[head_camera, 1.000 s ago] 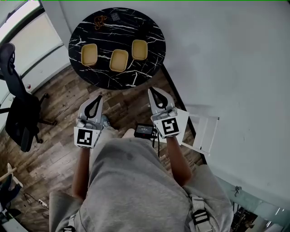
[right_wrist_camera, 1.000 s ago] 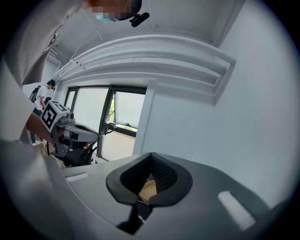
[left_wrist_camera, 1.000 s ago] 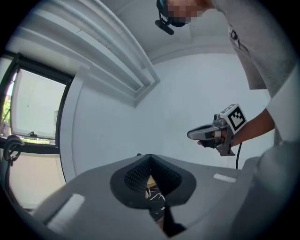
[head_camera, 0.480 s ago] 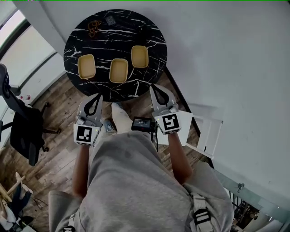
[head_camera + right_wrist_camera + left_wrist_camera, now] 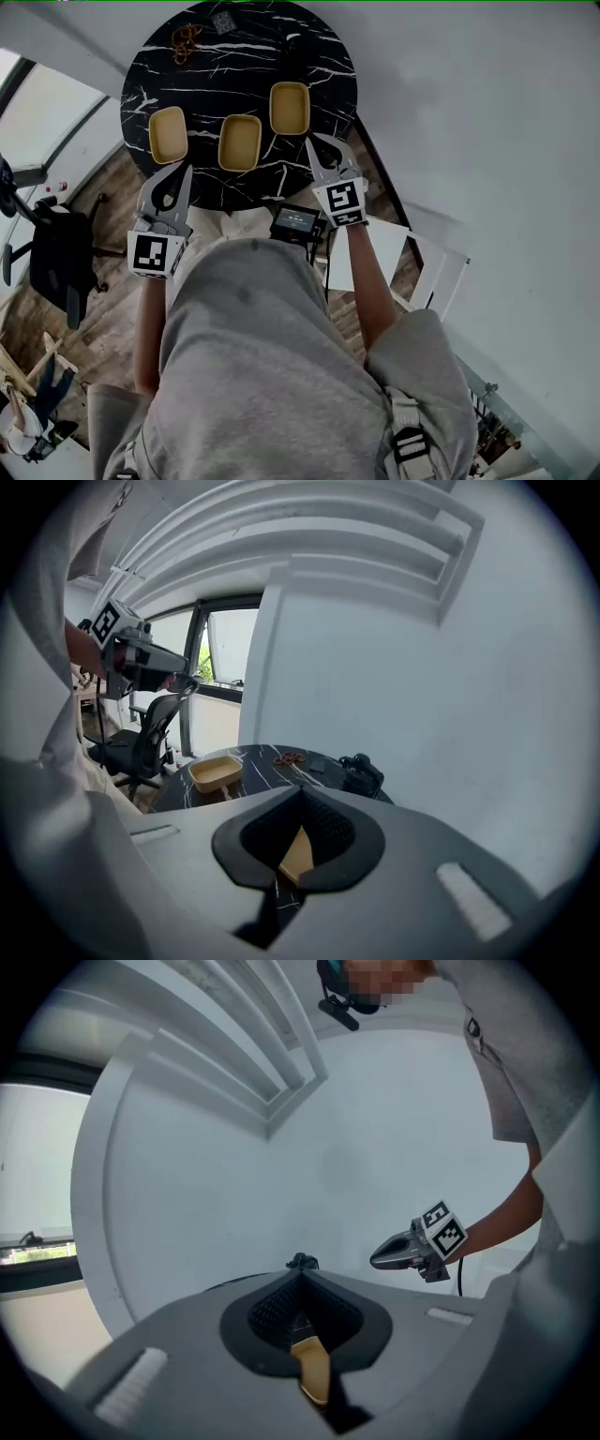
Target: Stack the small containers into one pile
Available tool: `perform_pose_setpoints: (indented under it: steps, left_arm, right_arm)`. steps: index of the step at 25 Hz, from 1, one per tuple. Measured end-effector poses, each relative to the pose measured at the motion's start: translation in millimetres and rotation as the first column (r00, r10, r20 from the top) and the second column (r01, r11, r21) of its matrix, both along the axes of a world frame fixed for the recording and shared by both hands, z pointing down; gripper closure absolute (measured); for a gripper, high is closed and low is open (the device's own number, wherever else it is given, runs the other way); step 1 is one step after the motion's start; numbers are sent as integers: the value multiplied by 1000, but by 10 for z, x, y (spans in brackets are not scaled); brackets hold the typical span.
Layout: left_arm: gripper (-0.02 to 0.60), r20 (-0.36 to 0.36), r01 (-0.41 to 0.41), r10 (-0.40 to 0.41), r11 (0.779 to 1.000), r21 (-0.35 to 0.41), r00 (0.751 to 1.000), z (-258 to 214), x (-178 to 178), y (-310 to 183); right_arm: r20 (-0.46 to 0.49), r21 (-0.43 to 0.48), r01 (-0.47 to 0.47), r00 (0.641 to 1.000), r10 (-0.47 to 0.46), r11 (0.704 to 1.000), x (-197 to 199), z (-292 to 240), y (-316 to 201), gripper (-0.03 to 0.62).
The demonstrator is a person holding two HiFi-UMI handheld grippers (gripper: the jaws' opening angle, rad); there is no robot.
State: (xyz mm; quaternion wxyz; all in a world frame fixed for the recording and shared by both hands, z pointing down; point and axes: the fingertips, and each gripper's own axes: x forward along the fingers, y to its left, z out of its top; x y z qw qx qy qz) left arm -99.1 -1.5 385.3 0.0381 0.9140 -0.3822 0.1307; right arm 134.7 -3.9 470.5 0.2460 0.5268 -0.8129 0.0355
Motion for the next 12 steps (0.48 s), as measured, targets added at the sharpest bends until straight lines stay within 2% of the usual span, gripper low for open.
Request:
perform_pose_setpoints:
  steps: [3, 5, 9, 12]
  left_arm:
    - [583, -28, 17, -17, 1000, -11, 999, 160, -15, -142]
    - [583, -18, 1, -2, 999, -34, 1000, 277, 26, -208]
    - [583, 14, -58, 58, 997, -45, 998, 360, 158, -216]
    - [583, 10, -67, 68, 996, -52, 998, 382, 208, -229]
  right_arm:
    - [-25, -64, 31, 999, -32, 997, 48, 329, -136, 580]
    - [-59, -113, 78, 995, -85, 991, 24, 540, -194, 580]
    - [-117, -205, 169, 974, -195, 964, -48, 889, -179, 579]
    - [-167, -251, 210, 952, -256, 945, -37, 1109, -193, 578]
